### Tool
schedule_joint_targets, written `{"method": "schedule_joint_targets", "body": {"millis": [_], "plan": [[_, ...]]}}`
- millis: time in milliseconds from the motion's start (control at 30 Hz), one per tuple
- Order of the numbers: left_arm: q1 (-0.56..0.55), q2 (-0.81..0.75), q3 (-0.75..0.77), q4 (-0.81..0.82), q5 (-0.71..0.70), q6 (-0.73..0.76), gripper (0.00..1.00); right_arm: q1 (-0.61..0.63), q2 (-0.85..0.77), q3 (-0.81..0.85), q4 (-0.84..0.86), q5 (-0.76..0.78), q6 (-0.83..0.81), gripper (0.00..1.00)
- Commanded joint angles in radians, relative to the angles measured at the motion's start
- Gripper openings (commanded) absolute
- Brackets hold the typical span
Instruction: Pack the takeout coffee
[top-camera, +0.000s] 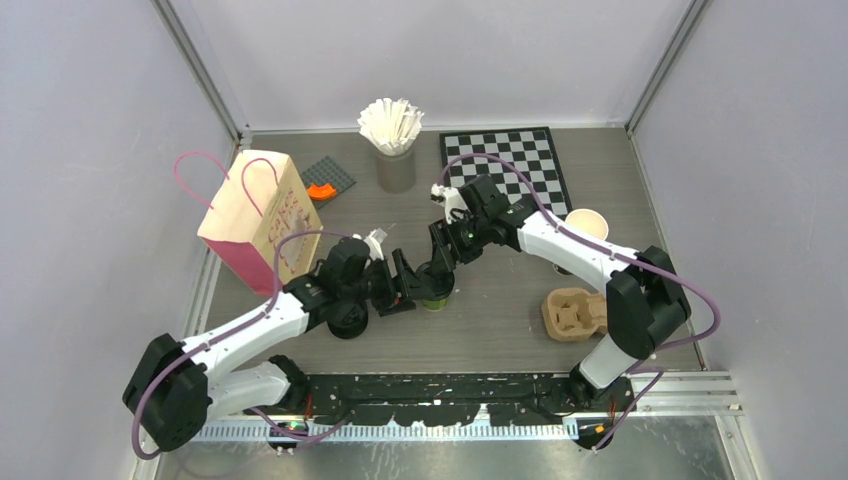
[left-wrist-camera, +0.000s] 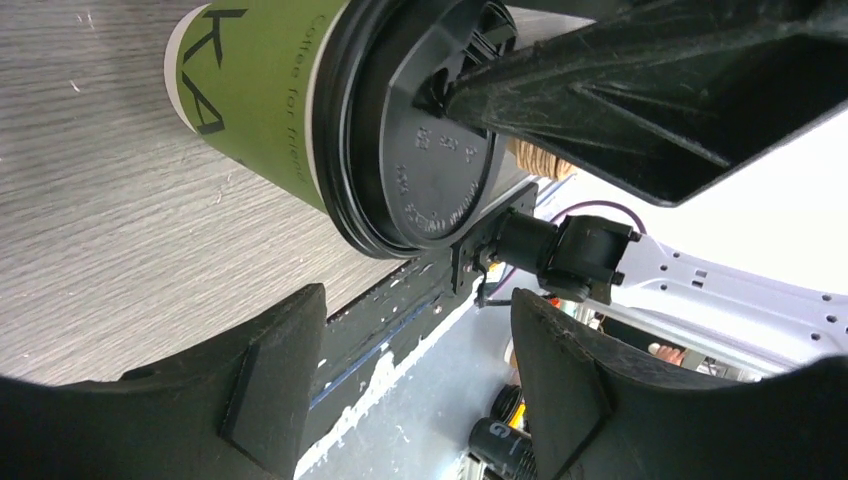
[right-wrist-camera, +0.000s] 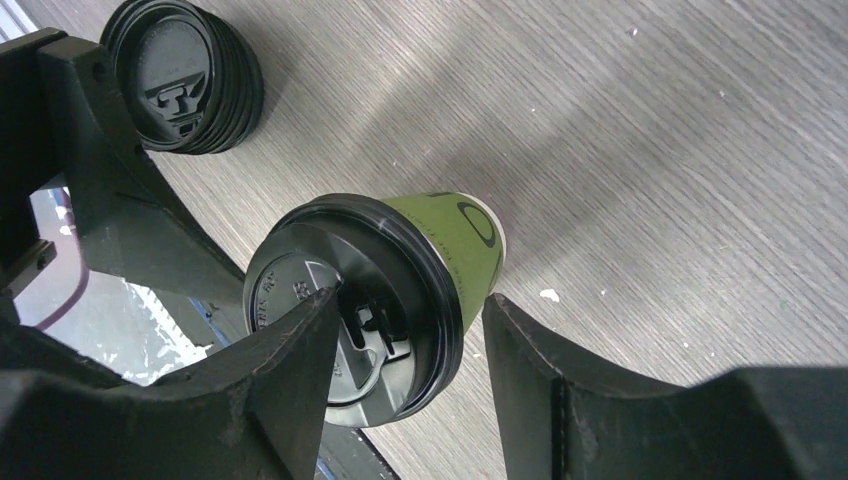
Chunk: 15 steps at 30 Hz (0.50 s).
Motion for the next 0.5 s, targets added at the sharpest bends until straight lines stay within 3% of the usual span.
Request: {"method": "schedule_joint_targets", "body": {"millis": [0,467], "plan": [[-0.015,0.022,-0.023,0.17,-0.056,-0.079,0.68,-0.004,-0.007,-0.005,0.018,-0.017,0.002,0.58],[-0.036,0.065,-0.092,0.268,-0.144,-0.137,0.55,-0.004,-0.022,-0.125,0.142,-0.007,0.083,0.51]]}}
